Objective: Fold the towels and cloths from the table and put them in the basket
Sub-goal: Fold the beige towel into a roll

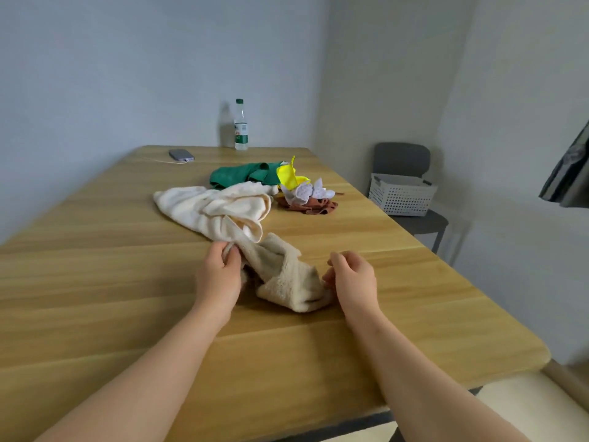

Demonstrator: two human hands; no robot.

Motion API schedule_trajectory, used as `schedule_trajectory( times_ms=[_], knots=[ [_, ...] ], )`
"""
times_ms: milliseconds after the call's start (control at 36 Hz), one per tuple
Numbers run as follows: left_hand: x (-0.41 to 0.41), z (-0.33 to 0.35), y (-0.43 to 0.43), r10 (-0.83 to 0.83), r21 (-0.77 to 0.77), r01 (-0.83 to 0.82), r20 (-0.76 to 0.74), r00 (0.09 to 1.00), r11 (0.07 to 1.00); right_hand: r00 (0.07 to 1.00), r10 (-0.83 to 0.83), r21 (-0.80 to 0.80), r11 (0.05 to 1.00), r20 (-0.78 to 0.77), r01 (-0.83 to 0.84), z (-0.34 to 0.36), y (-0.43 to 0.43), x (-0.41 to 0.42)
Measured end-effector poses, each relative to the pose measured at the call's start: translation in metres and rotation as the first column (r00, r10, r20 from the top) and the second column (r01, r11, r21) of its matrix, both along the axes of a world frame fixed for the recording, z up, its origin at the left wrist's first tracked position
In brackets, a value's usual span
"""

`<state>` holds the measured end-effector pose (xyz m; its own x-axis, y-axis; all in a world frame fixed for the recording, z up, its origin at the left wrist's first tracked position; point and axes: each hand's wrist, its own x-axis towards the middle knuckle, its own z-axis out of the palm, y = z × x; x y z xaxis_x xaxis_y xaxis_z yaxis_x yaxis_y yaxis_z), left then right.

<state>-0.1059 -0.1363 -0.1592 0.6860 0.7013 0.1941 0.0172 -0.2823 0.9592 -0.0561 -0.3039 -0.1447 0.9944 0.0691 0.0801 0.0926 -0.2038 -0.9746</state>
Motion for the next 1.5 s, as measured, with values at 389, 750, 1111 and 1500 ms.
schedule_trajectory(
  times_ms=[389, 750, 1111, 1500],
  knots=[
    [0.031, -0.002, 0.007, -0.074, 0.103, 0.078, -0.04, 0.996, 0.992, 0.926, 0.329, -0.661, 0.739, 0.188, -0.128, -0.015, 0.028, 0.029],
    [0.033, 0.008, 0.025, 0.043, -0.368, 0.016, 0.151, 0.988, 0.93, 0.998, 0.031, 0.292, 0.956, -0.059, -0.013, -0.002, 0.002, 0.031],
    [0.03, 0.017, 0.024, -0.121, -0.672, 0.303, 0.305, 0.945, 0.676, 0.951, 0.131, 0.836, 0.52, -0.279, 0.174, 0.0, -0.013, 0.042],
    [0.028, 0.026, 0.021, -0.157, -0.562, 0.259, 0.223, 0.962, 0.785, 0.89, 0.277, -0.669, 0.742, 0.363, 0.042, -0.018, 0.011, 0.025]
  ],
)
